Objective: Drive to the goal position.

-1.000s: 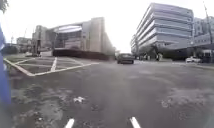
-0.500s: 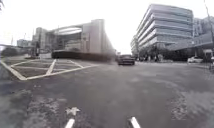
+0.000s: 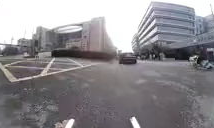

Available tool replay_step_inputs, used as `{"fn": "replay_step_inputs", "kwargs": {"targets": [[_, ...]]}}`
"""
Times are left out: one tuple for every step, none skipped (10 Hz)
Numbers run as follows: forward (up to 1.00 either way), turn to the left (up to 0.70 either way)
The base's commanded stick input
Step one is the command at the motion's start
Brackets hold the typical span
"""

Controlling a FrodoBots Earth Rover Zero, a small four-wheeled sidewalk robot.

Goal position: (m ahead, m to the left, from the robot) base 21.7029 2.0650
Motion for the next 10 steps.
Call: {"fn": "replay_step_inputs", "kwargs": {"targets": [[0.7,0.0],[0.7,0.0],[0.7,0.0],[0.7,0.0],[0.7,0.0],[0.7,0.0],[0.7,0.0],[0.7,0.0],[0.7,0.0],[0.7,0.0]]}}
